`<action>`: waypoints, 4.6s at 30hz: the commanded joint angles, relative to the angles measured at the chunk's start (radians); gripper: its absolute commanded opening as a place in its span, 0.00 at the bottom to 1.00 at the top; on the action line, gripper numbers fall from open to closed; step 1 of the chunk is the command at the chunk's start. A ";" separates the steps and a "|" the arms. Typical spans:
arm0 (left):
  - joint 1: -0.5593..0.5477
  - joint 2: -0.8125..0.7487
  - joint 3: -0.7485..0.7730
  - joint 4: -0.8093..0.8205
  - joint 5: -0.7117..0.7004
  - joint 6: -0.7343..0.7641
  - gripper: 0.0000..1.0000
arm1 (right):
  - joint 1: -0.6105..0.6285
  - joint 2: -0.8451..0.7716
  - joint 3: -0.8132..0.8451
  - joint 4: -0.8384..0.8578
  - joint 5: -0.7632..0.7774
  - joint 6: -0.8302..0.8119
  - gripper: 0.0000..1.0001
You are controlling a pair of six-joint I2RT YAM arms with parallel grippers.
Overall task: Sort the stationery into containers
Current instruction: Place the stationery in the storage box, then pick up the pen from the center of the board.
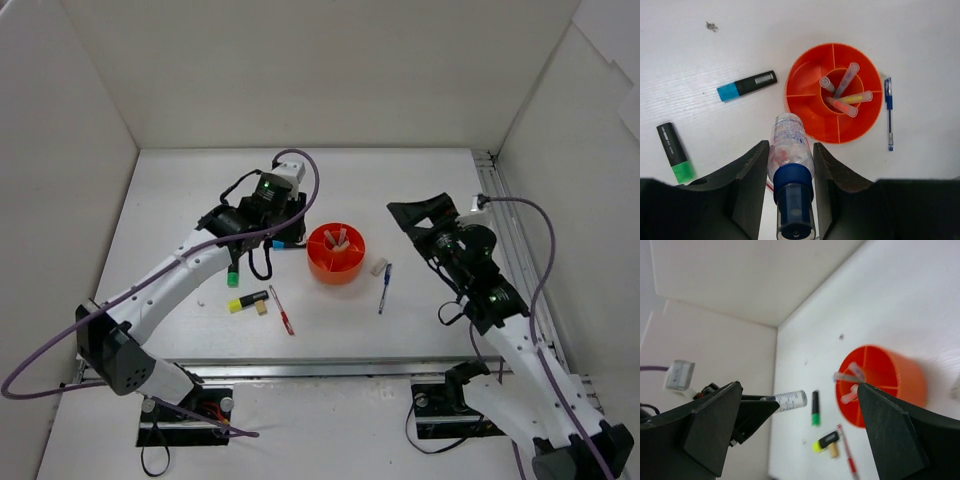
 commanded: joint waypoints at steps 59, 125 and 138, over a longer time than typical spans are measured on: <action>-0.023 0.227 0.060 0.115 0.193 0.074 0.38 | -0.003 -0.332 -0.027 -0.474 0.467 -0.438 0.98; -0.014 -0.709 -0.506 -0.218 -0.368 -0.327 1.00 | 0.835 1.003 0.405 -0.106 0.286 -0.835 0.48; -0.014 -0.677 -0.488 -0.200 -0.362 -0.297 1.00 | 0.753 0.943 0.290 -0.073 0.148 -0.771 0.14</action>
